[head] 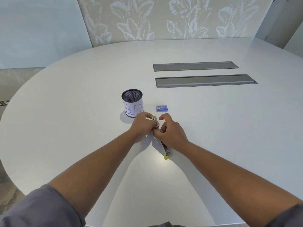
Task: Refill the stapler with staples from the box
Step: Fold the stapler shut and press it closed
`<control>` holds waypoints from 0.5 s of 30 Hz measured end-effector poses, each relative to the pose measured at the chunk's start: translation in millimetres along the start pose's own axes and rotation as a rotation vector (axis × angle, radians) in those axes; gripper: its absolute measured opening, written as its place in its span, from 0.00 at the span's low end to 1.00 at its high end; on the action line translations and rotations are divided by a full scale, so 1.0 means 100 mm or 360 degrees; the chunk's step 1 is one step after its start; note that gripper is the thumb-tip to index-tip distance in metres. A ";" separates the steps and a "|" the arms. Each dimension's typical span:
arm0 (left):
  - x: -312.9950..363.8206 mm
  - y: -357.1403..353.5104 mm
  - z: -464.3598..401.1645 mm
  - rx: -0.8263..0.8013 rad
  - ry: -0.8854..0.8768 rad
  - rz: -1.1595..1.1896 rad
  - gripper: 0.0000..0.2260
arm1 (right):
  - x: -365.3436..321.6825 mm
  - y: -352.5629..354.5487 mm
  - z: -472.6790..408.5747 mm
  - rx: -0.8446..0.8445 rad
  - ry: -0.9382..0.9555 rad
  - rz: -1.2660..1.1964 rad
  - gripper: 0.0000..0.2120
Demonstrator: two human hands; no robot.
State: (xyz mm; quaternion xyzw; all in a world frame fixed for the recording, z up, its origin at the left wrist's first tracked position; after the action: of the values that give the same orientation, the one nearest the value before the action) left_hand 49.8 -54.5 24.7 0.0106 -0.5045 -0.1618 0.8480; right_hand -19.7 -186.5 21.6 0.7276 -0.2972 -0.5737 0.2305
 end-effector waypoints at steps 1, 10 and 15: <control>0.00 0.00 0.01 0.0019 -0.0004 0.0005 0.15 | -0.02 0.02 -0.01 -0.0069 -0.0019 0.0069 0.20; -0.02 0.06 -0.06 0.0070 -0.0034 0.0240 0.12 | -0.16 0.13 -0.05 -0.0652 -0.0128 0.0462 0.30; -0.03 0.04 -0.06 0.0019 -0.0112 0.0173 0.12 | -0.27 0.22 -0.06 -0.0825 -0.0113 0.0408 0.28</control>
State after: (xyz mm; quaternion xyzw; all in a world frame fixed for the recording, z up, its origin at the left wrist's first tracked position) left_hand 54.9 -51.1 19.8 -0.0174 -0.5348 -0.1127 0.8372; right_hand -21.7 -183.0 56.7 0.5804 -0.2381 -0.6217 0.4689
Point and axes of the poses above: each hand's wrist, its own z-axis away from the middle knuckle, its own y-axis out of the back of the hand, x = y × z, the point moved 3 cm from there along -z, towards the middle knuckle, and after that the axes turned 12 degrees about y, right-handed, at the moved point
